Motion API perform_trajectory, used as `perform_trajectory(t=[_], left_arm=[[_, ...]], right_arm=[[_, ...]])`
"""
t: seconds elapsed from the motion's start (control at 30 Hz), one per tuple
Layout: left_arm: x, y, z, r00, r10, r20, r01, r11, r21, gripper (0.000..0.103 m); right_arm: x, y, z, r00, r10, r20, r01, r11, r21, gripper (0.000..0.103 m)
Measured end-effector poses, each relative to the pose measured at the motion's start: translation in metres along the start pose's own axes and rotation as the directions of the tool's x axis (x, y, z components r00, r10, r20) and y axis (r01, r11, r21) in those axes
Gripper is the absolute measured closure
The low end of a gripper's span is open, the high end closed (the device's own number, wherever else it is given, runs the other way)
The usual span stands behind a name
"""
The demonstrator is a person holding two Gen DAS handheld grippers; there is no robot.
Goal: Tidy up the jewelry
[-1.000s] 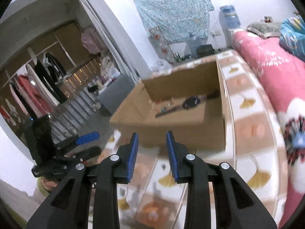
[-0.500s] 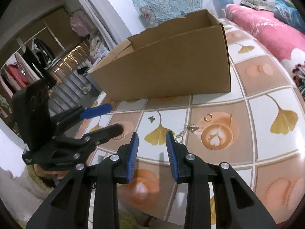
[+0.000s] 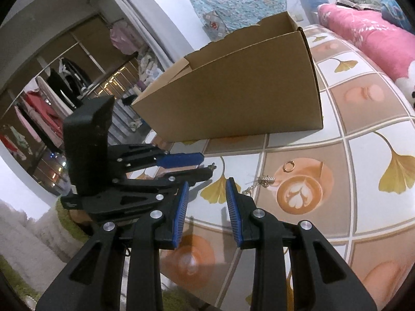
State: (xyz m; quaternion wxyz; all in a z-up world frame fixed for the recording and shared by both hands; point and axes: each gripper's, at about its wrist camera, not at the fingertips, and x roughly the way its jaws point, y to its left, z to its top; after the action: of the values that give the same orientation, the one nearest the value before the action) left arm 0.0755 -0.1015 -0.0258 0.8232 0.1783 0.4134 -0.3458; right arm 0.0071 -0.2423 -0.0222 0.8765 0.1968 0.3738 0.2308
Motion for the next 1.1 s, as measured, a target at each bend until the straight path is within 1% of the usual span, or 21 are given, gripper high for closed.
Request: perform_trajectory(t=[0.07,0.3,0.4,0.43,0.67,0.83,0.97,1.1], left_arm=[[0.004,0.0,0.0,1.0,0.0,-0.013,0.0,1.0,0.003,0.077],[0.009,0.002,0.0,1.0,-0.01,-0.011,0.01,1.0,0.014,0.078],[0.01,0.002,0.001,1.0,-0.012,-0.011,0.012,1.0,0.02,0.086],[0.009,0.003,0.001,1.0,-0.013,-0.012,0.013,1.0,0.022,0.091],[0.01,-0.002,0.003,1.0,0.005,-0.007,-0.004,0.999,0.045,0.091],[0.009,-0.002,0.002,1.0,0.009,-0.003,-0.009,0.999,0.041,0.091],[0.0,-0.001,-0.001,1.0,0.011,0.016,-0.012,1.0,0.015,0.091],[-0.013,0.002,-0.003,0.999,0.027,0.043,-0.026,0.999,-0.034,0.091]], right_arm=[[0.0,-0.001,0.0,1.0,0.004,0.002,-0.004,1.0,0.002,0.073],[0.005,-0.003,0.0,1.0,0.013,-0.002,-0.013,1.0,0.015,0.073],[0.006,-0.004,0.0,1.0,0.018,-0.006,-0.018,1.0,0.023,0.074],[0.007,-0.004,0.0,1.0,0.019,-0.006,-0.019,1.0,0.025,0.074],[0.008,-0.006,0.001,1.0,0.026,-0.002,-0.026,0.999,0.03,0.075],[0.008,-0.006,0.001,1.0,0.019,-0.008,-0.019,1.0,0.023,0.075],[0.004,-0.003,0.004,1.0,0.001,-0.005,-0.001,1.0,0.01,0.075],[0.0,0.002,0.002,0.999,-0.052,-0.009,0.052,0.998,-0.03,0.075]])
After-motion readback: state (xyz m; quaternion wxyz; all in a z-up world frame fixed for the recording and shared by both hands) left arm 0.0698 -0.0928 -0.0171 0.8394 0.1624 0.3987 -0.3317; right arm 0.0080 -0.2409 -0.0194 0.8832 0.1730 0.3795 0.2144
